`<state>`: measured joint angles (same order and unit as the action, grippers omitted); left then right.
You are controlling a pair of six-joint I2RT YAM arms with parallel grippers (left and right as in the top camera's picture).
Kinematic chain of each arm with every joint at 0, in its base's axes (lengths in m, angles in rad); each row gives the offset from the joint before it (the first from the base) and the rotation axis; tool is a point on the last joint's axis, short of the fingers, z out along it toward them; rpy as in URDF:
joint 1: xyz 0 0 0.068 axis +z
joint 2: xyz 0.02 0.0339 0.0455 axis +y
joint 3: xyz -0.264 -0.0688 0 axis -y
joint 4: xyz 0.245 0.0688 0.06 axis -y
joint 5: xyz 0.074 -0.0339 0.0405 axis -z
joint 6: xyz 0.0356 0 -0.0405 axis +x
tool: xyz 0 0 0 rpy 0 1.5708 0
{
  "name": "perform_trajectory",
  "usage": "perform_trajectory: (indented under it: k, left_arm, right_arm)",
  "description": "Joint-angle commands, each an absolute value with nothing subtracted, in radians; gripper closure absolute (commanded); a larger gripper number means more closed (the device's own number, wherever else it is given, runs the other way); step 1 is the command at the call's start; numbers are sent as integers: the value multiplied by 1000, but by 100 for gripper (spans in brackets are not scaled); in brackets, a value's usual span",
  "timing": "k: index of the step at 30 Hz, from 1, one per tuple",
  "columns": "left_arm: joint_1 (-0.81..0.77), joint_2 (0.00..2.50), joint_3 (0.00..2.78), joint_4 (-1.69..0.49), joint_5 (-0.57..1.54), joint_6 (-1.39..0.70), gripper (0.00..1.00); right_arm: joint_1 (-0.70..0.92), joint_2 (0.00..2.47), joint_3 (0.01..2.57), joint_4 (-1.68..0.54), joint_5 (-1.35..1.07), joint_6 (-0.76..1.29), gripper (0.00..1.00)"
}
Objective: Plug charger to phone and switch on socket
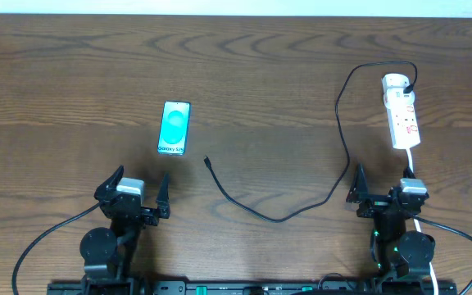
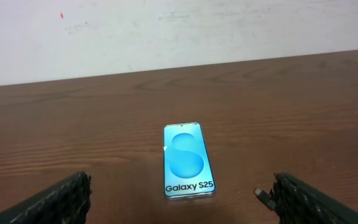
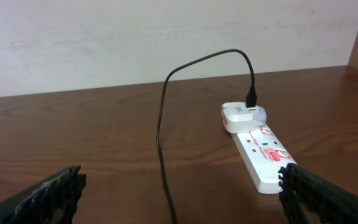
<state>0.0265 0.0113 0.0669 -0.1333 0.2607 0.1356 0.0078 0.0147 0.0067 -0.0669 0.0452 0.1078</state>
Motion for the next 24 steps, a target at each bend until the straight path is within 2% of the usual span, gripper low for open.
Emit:
perform_trajectory:
  k: [1,18,24]
  left_arm:
    - [33,12,52,-164,280,149,6]
    - [33,12,53,-146,281,144,7]
    - [33,13,77,-141,281,77,7]
  right_arm:
    - [13,6,6,-71,57,115,1]
    - [13,6,6,-71,57,115,1]
    - [13,6,6,-71,57,115,1]
